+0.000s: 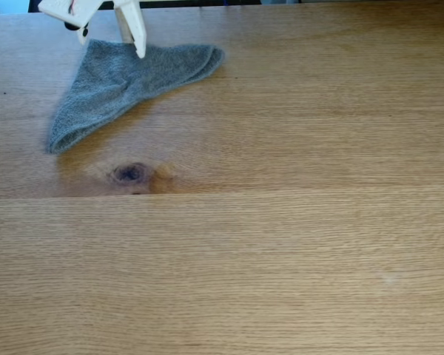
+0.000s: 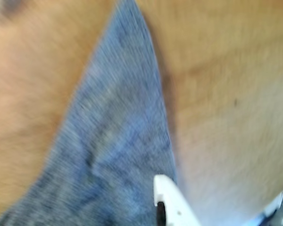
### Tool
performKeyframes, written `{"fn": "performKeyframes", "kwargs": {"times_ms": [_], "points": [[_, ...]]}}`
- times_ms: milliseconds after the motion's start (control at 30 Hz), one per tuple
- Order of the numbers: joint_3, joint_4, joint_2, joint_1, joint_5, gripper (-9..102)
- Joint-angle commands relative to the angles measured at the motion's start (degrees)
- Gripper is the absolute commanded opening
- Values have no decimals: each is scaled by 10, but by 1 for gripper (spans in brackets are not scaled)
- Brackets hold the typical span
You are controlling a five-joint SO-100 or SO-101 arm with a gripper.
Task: Clean the area in front of the robot
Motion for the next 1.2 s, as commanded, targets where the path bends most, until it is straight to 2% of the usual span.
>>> {"fn": "performKeyframes", "kwargs": {"times_ms": [0,200,300,367,600,800,933,1167], "points": [[-6,14,109,-106,37,24],[4,81,212,-305,117,13],[4,109,245,-371,164,1],[4,125,263,-394,201,0],[38,178,340,-393,281,0],[254,144,558,-399,247,0],[410,211,715,-409,229,0],[520,278,766,-411,232,0]]}}
